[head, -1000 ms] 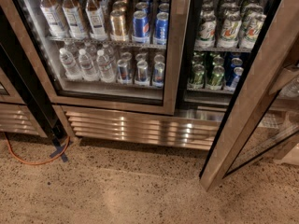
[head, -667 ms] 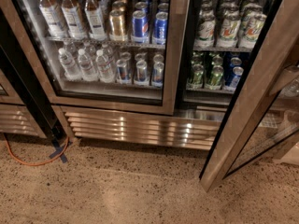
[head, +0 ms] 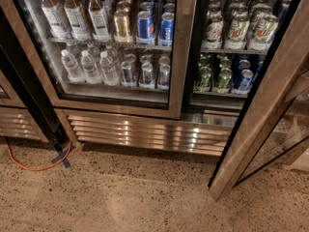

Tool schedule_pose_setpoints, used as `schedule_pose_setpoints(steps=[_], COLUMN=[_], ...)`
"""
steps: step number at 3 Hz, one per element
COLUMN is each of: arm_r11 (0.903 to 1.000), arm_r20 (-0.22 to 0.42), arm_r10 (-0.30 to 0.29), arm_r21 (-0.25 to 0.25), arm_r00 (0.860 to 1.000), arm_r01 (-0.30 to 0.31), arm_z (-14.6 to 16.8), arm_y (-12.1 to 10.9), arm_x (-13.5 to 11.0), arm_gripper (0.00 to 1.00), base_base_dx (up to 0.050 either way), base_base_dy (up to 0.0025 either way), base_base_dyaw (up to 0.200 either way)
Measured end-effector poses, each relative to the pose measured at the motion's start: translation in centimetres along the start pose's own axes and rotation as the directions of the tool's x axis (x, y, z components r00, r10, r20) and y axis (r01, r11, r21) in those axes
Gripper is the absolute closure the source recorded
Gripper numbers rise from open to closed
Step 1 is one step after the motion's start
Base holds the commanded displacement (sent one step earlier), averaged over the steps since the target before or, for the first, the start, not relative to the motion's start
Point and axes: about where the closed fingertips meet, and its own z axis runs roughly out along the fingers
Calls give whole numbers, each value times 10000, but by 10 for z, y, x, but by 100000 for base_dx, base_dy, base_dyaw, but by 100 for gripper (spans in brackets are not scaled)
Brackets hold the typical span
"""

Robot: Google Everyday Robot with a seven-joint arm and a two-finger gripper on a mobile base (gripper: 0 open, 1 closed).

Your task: Open right fridge door

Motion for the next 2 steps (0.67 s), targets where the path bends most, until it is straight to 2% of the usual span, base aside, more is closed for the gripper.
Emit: schedule_pose_setpoints(steps=[1,2], arm_r11=[10000,9979], arm_r20=[-1,-366], arm_r10=[0,-594], arm_r21=[1,254], arm_r00=[10000,9976], arm_r01=[0,603], arm_z=[-1,7], arm_y=[0,5], arm_x=[1,1], arm_gripper=[0,0], base_base_dx=[0,0], base_base_dy=[0,0], base_base_dyaw=[0,0])
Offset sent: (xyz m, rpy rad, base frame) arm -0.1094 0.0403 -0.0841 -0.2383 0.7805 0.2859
